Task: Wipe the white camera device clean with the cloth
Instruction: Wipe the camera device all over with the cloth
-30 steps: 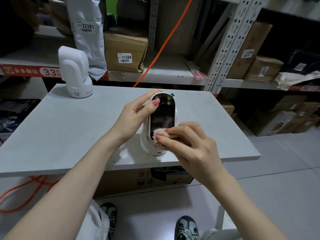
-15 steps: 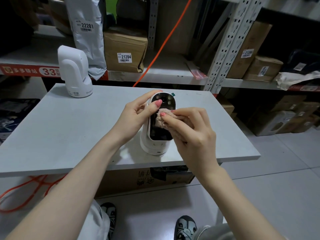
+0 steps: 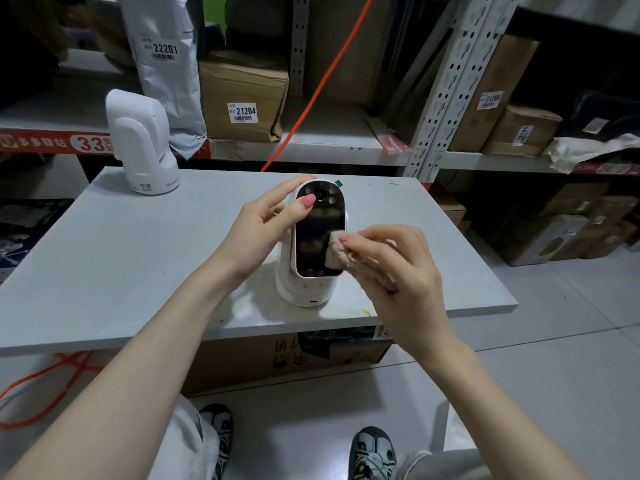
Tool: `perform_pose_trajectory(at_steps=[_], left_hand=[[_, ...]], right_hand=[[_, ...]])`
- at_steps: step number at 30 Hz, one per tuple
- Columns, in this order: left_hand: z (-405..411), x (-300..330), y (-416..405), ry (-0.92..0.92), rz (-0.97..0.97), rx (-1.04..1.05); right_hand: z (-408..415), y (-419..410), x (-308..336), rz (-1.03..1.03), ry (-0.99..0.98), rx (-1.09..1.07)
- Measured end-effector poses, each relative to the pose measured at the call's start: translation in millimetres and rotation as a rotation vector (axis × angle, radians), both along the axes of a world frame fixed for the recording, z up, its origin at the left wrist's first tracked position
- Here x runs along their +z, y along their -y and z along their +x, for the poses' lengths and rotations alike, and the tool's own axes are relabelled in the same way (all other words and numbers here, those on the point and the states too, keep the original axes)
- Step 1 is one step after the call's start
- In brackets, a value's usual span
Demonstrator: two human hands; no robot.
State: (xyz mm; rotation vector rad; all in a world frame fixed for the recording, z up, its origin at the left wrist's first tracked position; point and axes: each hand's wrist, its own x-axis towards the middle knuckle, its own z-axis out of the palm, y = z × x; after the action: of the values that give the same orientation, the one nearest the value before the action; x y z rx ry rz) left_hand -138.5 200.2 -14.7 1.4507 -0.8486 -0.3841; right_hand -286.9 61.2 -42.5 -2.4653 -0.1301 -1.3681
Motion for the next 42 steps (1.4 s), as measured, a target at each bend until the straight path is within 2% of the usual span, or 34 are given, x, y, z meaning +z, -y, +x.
perform_pose_trajectory(at_steps=[7, 13, 17, 20, 27, 31, 37, 42], left_hand=[[1, -2, -3, 0.071, 0.036, -0.081], [3, -4, -2, 0.079, -0.002, -0.084], [1, -5, 0, 0.084, -0.011, -0.058], [-1, -3, 1, 0.067, -0.013, -0.053], [-5, -3, 4, 0.011, -0.006, -0.034], [-5, -3, 6, 0.007, 0.000, -0.015], [-6, -3, 9, 0.012, 0.002, 0.015], [-7, -3, 9, 0.025, 0.014, 0.013]], right_hand=[[10, -6, 12, 0.286, -0.028, 0.073], [-11, -12, 13, 0.831, -0.242, 0.283], [-19, -9, 9, 0.990, -0.354, 0.328], [-17, -5, 11, 1.080, -0.361, 0.362], [-5, -7, 18, 1.061, -0.237, 0.380], [-8, -4, 13, 1.046, -0.256, 0.365], [-13, -1, -1, 0.995, -0.384, 0.304], [-10, 0, 10, 0.962, -0.288, 0.349]])
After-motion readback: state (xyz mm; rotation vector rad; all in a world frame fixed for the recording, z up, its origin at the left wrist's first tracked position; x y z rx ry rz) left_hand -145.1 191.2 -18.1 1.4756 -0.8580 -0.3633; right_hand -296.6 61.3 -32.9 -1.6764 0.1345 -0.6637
